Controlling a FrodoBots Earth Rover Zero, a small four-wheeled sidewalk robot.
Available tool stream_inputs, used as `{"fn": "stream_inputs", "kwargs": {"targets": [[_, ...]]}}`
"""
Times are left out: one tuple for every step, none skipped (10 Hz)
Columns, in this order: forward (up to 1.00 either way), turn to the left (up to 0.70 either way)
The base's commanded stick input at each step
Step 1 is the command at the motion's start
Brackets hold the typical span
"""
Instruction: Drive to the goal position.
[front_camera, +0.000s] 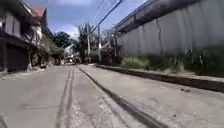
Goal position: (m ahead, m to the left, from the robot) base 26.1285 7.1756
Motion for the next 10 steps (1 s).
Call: {"fn": "stream_inputs", "kwargs": {"targets": [[1.00,0.05],[1.00,-0.11],[1.00,-0.25],[1.00,-0.25],[1.00,0.02],[1.00,0.15],[1.00,0.15],[1.00,0.15],[1.00,0.15],[1.00,0.14]]}}
